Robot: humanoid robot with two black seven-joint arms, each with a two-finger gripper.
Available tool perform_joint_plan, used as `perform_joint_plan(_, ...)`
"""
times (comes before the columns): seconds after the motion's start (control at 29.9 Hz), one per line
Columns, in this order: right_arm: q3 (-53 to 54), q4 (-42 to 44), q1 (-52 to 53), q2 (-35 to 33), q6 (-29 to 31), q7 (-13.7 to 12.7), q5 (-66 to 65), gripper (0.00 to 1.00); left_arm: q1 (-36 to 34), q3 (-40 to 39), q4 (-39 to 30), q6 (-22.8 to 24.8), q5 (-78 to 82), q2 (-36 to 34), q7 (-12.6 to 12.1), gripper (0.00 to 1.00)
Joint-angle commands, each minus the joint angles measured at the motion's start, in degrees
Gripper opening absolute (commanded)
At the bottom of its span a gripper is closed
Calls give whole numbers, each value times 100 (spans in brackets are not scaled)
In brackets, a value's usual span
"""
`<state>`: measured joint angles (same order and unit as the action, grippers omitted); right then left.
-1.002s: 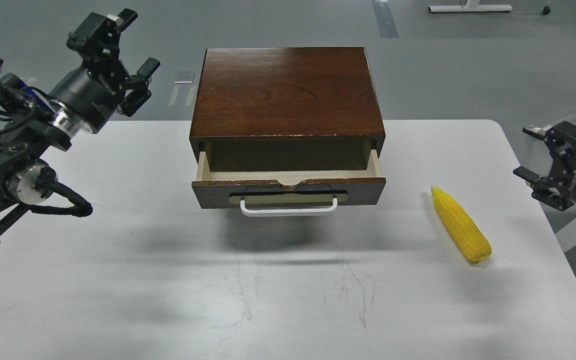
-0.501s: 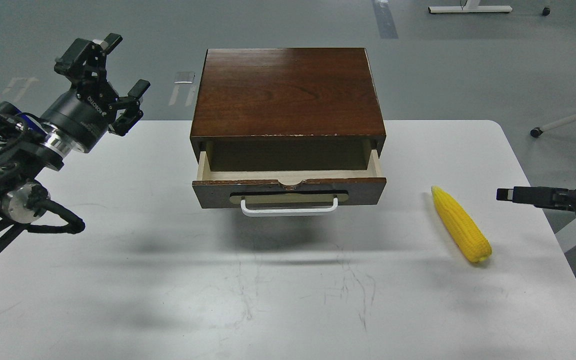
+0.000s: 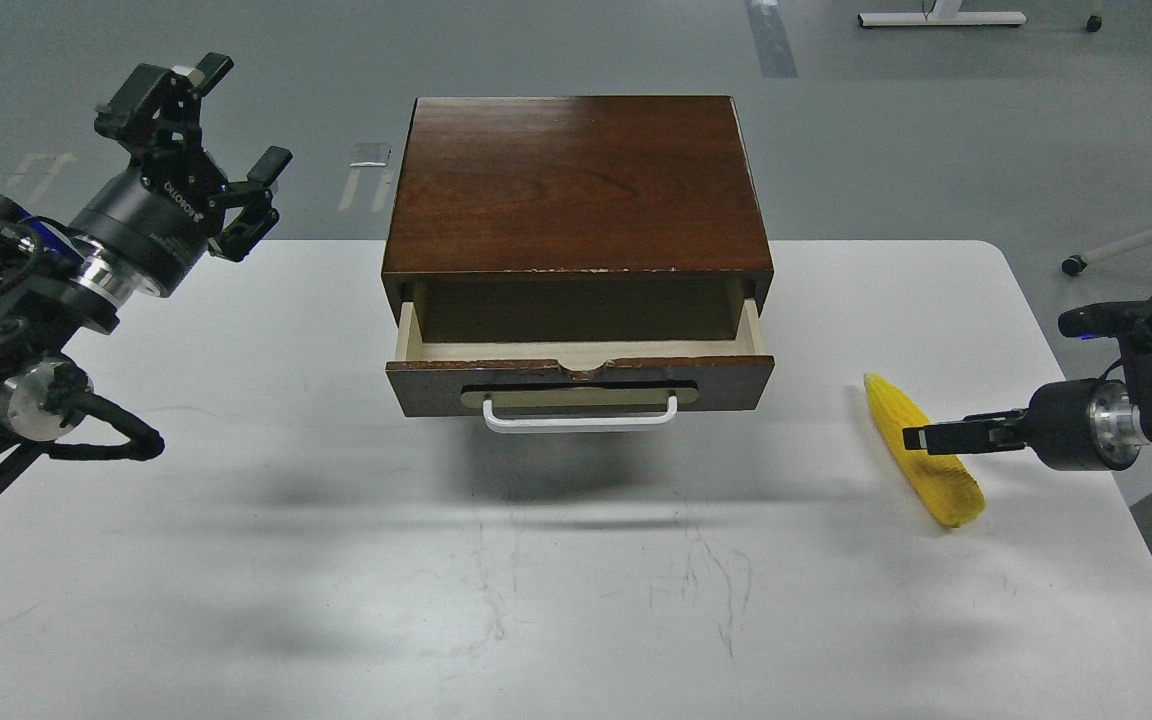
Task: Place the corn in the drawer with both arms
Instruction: 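Reach the right gripper to the yellow corn cob and grasp it, then lift the corn cob with the right gripper and carry it over the drawer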
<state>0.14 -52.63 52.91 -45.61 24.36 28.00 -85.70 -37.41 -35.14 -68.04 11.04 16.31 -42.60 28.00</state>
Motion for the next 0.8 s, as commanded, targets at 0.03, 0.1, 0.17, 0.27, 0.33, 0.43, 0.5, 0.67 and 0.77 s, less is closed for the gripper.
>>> perform_joint_plan(0.03, -146, 139, -35, 192, -37, 0, 1, 97, -3, -1, -8, 12, -5, -12, 0, 99)
perform_joint_plan(0.1, -242, 200, -35, 219, -37, 0, 1, 95, -3, -1, -8, 12, -5, -3, 0, 99)
perform_joint_plan(0.17, -313, 262, -18, 245, -46, 0, 1, 93, 6, -1, 1, 12, -5, -3, 0, 99)
perform_joint_plan(0.27, -366, 271, -17, 298, -81, 0, 1, 72, -3, -1, 1, 12, 3, -3, 0, 99)
perform_joint_plan(0.33, -374, 280, -35, 298, -81, 0, 1, 44, 6, -1, 1, 12, 3, -3, 0, 99)
perform_joint_plan(0.43, -374, 262, -35, 289, -72, 0, 1, 16, 6, -10, 1, 12, -5, -12, 0, 99)
perform_joint_plan(0.5, -374, 218, 0, 246, -81, 0, 1, 2, -3, -10, -8, 12, -5, -3, 0, 99)
perform_joint_plan(0.67, -357, -70, 621, -61, -90, 0, 1, 1, -3, -10, 1, 12, 3, 6, 0, 99)
perform_joint_plan(0.77, -357, -458, 1211, -360, -90, 0, 1, 1, -3, -19, 1, 12, 3, 6, 0, 99)
